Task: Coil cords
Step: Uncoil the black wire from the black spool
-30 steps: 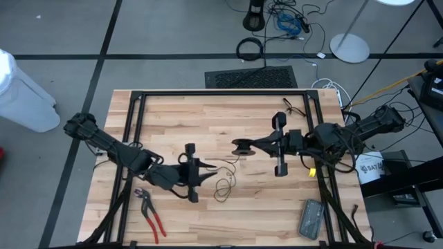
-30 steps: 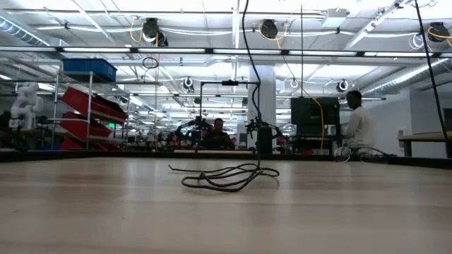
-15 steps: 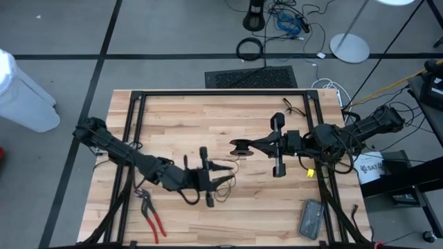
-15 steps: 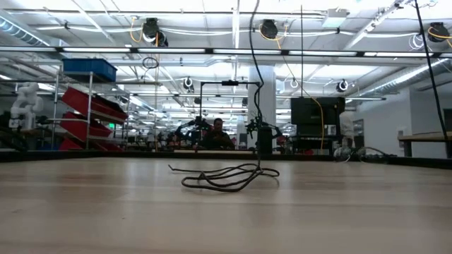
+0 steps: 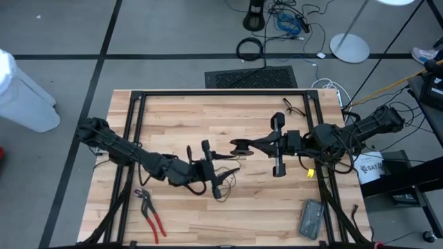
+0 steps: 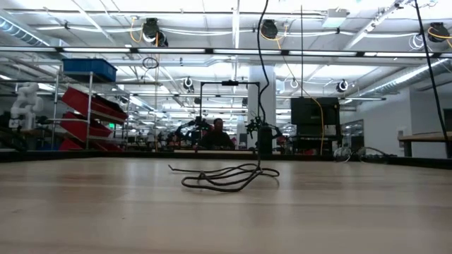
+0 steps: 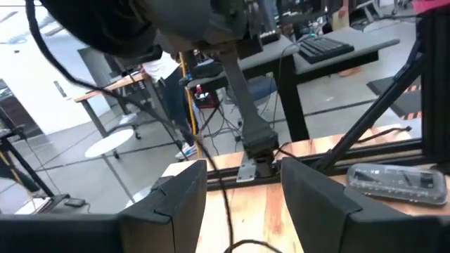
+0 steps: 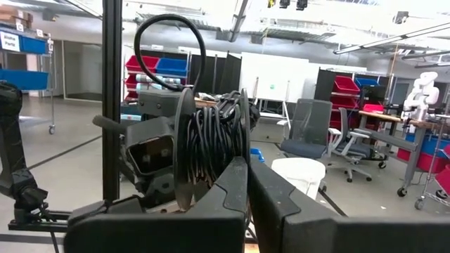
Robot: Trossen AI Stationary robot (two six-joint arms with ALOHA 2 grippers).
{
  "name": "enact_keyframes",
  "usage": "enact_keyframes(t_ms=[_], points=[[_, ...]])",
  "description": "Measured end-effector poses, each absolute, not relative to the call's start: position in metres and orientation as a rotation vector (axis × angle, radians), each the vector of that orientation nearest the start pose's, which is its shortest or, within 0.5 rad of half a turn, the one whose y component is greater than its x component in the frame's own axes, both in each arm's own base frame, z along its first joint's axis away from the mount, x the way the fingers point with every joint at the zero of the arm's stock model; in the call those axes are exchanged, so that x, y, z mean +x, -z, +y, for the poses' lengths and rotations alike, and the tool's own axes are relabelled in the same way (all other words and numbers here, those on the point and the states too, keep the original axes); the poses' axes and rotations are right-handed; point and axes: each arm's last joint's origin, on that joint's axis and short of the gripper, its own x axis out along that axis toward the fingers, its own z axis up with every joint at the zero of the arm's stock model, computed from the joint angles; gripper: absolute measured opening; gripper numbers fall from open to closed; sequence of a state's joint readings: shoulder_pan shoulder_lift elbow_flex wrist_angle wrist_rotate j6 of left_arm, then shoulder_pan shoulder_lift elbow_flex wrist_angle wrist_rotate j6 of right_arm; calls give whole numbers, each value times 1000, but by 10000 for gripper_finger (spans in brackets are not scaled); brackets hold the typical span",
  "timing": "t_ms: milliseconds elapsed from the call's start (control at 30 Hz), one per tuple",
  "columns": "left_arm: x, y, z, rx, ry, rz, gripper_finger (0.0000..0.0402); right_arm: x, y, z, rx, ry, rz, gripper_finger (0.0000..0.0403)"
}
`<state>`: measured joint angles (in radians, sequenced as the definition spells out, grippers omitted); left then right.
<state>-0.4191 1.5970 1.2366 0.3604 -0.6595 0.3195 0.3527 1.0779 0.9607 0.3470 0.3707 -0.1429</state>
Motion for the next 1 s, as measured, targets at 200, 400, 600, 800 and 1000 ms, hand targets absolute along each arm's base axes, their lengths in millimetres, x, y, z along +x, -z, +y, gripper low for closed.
enact_keyframes(t_ms=[200,400,600,800,1000], points=[[348,-334,-131,288,-250,31,190,228,-387,73,-62,32,-207,0],[362,-320,-127,288,-275,35,189,230,-386,73,-64,32,-204,0],[366,-316,-123,292,-287,42,185,230,-386,73,-65,32,-203,0],[364,-317,-125,328,-320,47,111,230,-385,73,-68,32,-196,0],[356,-322,-133,402,-379,68,12,230,-385,73,-76,32,-188,0]])
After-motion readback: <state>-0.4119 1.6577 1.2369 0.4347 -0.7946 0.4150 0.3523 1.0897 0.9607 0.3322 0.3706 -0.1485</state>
